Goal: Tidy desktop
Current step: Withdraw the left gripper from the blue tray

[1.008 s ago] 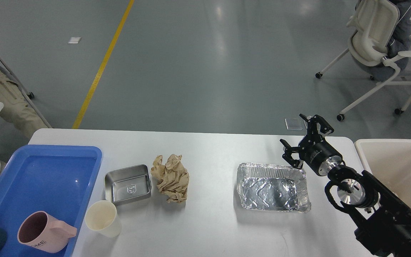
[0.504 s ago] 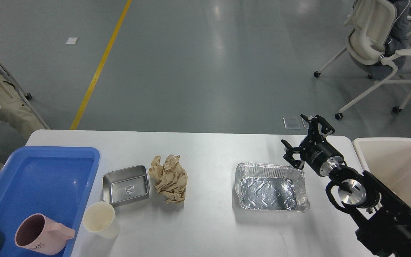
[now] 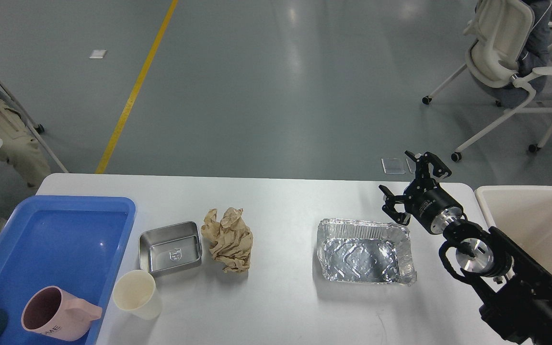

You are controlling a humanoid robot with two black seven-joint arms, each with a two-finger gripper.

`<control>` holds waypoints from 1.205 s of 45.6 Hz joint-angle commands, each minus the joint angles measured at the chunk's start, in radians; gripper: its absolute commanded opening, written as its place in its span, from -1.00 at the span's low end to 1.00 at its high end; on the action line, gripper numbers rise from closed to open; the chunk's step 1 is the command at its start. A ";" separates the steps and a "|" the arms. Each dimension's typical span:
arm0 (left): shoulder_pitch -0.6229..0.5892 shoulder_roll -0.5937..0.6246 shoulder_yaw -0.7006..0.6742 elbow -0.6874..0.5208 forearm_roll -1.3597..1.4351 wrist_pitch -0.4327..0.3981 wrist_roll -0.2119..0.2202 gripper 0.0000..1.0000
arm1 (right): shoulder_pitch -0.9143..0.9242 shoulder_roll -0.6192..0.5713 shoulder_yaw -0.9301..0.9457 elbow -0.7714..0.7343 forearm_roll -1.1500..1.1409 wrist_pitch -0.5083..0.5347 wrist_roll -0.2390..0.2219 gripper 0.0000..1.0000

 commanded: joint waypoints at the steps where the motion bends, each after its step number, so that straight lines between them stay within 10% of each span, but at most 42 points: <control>1: -0.131 0.006 0.278 0.094 -0.003 -0.006 -0.023 0.94 | 0.017 0.010 -0.030 -0.004 0.000 -0.003 0.000 1.00; 14: -0.281 0.111 0.896 0.075 -0.245 -0.001 -0.039 0.94 | 0.026 0.018 -0.055 -0.015 0.000 -0.012 0.000 1.00; 38: -0.208 0.300 0.903 -0.224 -0.247 0.045 -0.150 0.94 | 0.042 0.016 -0.089 -0.012 0.001 -0.009 0.000 1.00; 55: -0.201 0.309 0.901 -0.317 -0.257 0.097 -0.143 0.94 | 0.051 0.013 -0.099 -0.015 0.001 -0.011 0.000 1.00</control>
